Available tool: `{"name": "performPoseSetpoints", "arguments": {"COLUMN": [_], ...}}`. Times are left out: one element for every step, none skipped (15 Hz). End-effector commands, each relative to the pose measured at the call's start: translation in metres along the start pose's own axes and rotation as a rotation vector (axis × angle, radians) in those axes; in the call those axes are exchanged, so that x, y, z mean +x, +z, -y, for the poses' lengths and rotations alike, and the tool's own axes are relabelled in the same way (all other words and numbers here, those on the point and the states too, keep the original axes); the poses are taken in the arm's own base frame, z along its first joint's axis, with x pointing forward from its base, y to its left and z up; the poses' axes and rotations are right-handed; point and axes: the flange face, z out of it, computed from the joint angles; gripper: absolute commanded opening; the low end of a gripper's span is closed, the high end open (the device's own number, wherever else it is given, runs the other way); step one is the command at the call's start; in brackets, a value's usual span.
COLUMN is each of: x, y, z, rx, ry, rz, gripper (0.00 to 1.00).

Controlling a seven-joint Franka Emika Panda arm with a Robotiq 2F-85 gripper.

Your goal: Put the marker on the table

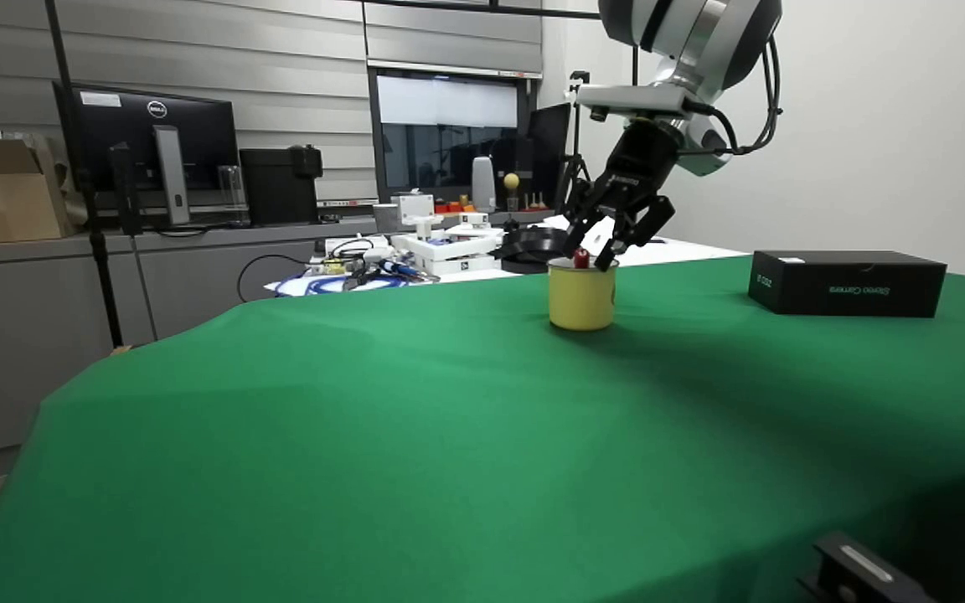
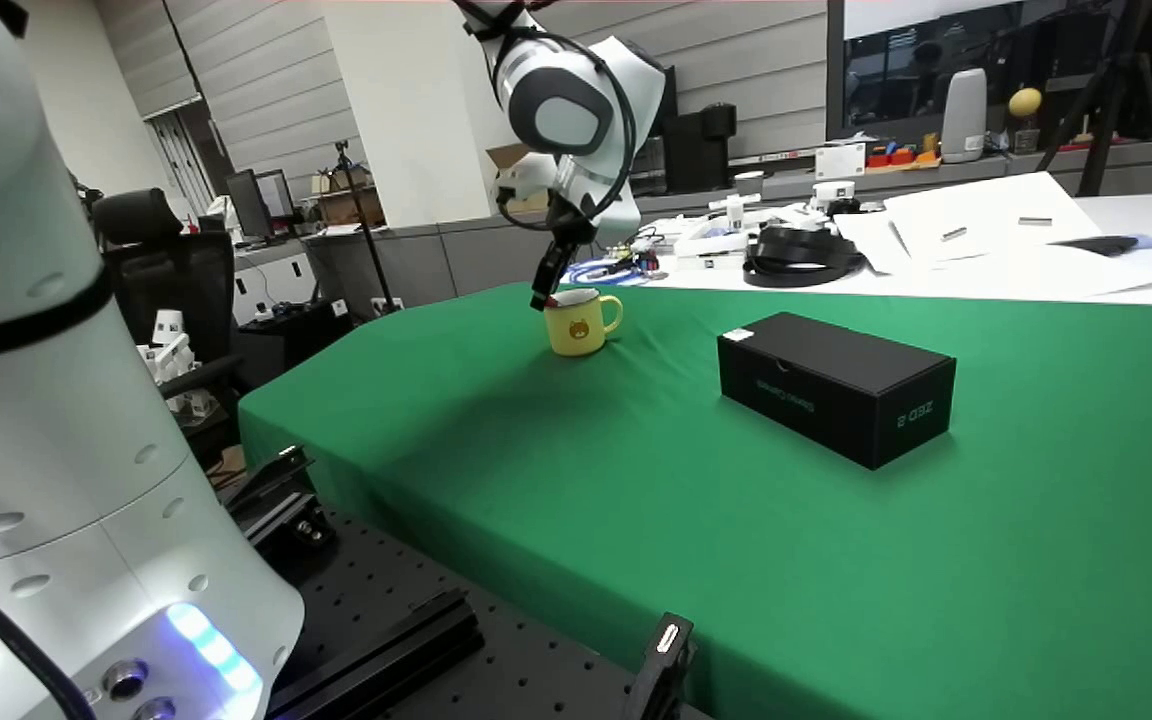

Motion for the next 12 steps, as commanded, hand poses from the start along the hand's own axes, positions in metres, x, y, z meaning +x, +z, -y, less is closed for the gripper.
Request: {"name": "performPoseSetpoints", "arguments": {"x": [-0.007,-0.008,-0.009,-0.011,-0.013,-0.016,-0.018,-0.021,-0.023,-0.027,-0.031,-0.037], "y": [-0.001,-0.001,-0.001,-0.001,-0.002,-0.006,-0.008,-0.011,-0.015,-0.019,-0.023,-0.029], "z": [0.003,0.003,0.004,0.005,0.006,0.007,0.008,0.01,0.011,0.013,0.015,0.018], "rx": [0.015,0.015,0.015,0.014,0.015,0.018,0.019,0.023,0.027,0.028,0.034,0.038], "ry": [0.003,0.0,-0.003,-0.006,-0.011,-0.017,-0.021,-0.028,-0.034,-0.041,-0.051,-0.062], "rz": [-0.011,-0.014,-0.014,-0.013,-0.01,-0.011,-0.01,-0.007,-0.006,-0.009,-0.009,-0.01], "gripper": [0.25,0.19,0.12,0.05,0.02,0.03,0.05,0.05,0.05,0.05,0.05,0.05]}}
